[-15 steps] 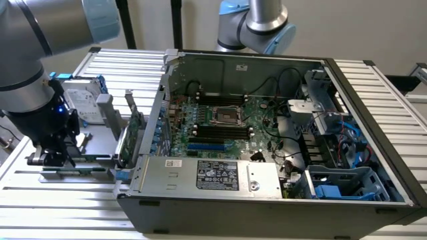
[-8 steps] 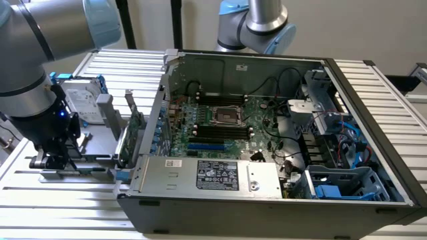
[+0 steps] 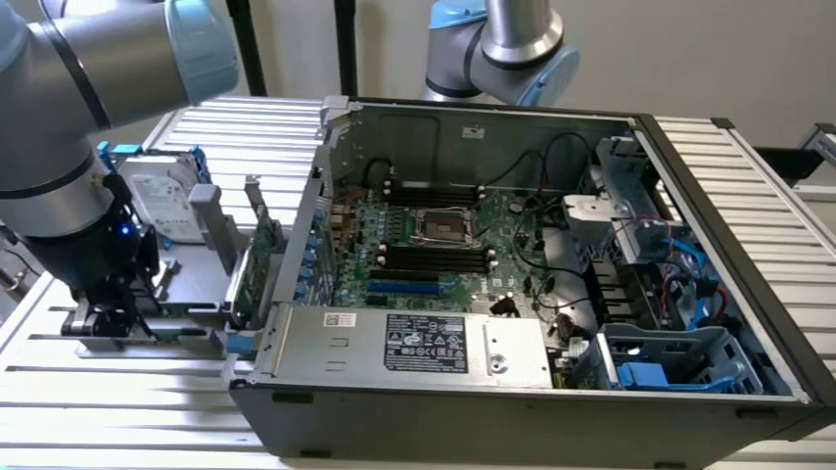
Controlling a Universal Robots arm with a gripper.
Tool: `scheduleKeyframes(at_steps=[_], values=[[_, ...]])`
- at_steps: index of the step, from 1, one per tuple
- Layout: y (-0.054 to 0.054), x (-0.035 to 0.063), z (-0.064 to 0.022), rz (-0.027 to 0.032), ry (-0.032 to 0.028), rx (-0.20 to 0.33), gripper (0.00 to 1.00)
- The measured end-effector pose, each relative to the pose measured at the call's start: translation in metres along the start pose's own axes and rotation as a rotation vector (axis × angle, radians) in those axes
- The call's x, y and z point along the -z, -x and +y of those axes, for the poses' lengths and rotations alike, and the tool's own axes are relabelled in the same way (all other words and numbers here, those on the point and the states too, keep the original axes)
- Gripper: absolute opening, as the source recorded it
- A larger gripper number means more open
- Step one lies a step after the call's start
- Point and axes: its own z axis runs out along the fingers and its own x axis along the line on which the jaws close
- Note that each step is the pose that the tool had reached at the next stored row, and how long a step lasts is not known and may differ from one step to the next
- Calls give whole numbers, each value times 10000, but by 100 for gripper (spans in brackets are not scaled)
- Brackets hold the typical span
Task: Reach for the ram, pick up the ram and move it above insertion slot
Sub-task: 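Pick up the ram and move it above insertion slot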
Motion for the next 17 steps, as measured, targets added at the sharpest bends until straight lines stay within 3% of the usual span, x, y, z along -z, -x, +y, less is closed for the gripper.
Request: scheduleKeyframes(at_steps=[17], values=[[-3,-122,-5,45,2,156,36]])
